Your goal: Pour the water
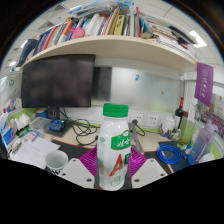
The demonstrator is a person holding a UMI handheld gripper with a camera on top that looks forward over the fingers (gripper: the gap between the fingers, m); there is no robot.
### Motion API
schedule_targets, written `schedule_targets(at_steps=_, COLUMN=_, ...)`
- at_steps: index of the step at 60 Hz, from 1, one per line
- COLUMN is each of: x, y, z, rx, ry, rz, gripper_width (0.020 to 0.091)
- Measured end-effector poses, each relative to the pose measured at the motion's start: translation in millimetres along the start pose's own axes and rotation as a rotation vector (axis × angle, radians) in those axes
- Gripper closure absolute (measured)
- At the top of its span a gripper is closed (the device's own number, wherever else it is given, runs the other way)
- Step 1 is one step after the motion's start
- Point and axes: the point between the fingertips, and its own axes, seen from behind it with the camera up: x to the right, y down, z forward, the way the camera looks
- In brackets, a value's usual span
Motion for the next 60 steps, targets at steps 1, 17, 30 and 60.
schedule_targets(at_steps=1, x=0.2, y=3.5, z=3.4, rx=0.0, ry=-0.001, rz=0.008, gripper_width=0.0736)
schedule_targets(at_steps=17, x=-11.6, y=52.7, z=47.4, rx=-0.008, ry=-0.035, rz=0.075, gripper_width=0.0732)
schedule_targets(at_steps=30, x=-11.8, y=51.2, z=39.7, rx=0.076, ry=0.01, rz=0.063, gripper_width=0.0712)
schedule_targets(at_steps=60, x=-42.8, y=81.7, z=-74.0, rx=-0.165, ry=0.094, rz=0.073, gripper_width=0.031)
